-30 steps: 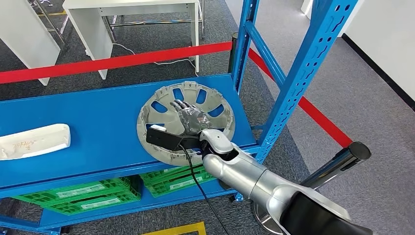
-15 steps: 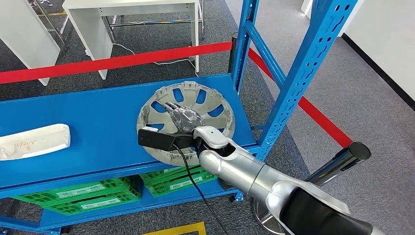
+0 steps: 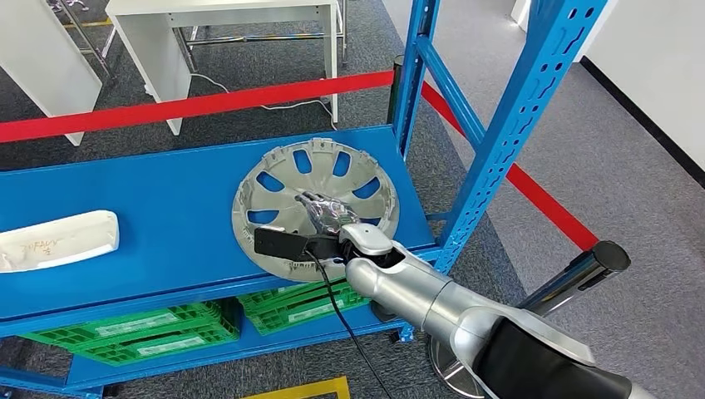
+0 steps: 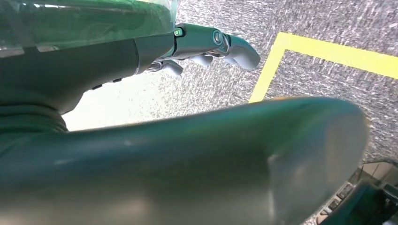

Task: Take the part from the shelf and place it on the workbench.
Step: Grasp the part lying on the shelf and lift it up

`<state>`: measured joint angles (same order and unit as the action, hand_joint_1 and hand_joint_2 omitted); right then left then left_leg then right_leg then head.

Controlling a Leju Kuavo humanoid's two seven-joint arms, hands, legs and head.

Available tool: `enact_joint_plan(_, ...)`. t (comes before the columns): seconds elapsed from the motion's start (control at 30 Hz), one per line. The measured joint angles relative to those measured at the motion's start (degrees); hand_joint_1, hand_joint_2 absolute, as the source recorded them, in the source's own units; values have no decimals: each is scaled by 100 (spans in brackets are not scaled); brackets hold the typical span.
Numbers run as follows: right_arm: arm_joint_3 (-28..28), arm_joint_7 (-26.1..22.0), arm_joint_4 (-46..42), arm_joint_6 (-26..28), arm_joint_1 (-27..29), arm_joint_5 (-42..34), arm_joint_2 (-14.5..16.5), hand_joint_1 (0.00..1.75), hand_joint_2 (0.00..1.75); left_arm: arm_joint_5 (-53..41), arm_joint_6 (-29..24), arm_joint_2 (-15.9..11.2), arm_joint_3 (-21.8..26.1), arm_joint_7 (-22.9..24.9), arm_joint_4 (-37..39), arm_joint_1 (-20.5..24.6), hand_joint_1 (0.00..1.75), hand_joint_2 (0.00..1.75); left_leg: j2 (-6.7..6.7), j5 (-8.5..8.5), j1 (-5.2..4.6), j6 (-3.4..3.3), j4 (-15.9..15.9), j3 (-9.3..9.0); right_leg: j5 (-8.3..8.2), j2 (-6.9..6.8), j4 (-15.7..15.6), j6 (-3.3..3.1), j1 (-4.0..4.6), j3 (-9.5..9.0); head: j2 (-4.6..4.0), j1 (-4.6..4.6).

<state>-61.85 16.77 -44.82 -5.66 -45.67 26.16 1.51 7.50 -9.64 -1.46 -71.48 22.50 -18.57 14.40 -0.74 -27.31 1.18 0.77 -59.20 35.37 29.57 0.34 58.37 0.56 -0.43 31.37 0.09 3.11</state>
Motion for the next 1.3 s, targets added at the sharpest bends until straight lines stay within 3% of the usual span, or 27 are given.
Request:
enact_joint_plan(0.13,-20,-3,231,0,16,-38,-3,0,0,-46,18,2,68,26,-3,-2,0,0,0,0,0,0,0,0,0,0,0,0,0,0,0,0)
enact_joint_plan(0.27,-22,-74,382,18,42,-94,-5,0,175,-106,22,2,110,36,-16,-10,0,0,0,0,0,0,0,0,0,0,0,0,0,0,0,0)
enact_joint_plan(0.77,8,-306,558,207,60,-215,-51,0,175,-222,28,10,258,20,-49,-31,0,0,1,0,0,0,0,-1,0,1,0,0,0,0,0,1)
enact_joint_plan(0.9,12,-338,565,208,44,-233,-52,175,175,-237,28,15,309,0,-49,-32,0,0,1,0,0,0,0,-1,0,0,0,0,0,-1,0,0)
enact_joint_plan(1.3,6,-330,582,205,50,-216,-79,175,175,-309,17,21,475,-27,-49,-38,0,0,1,0,0,0,0,-1,-1,0,0,0,0,-1,0,0)
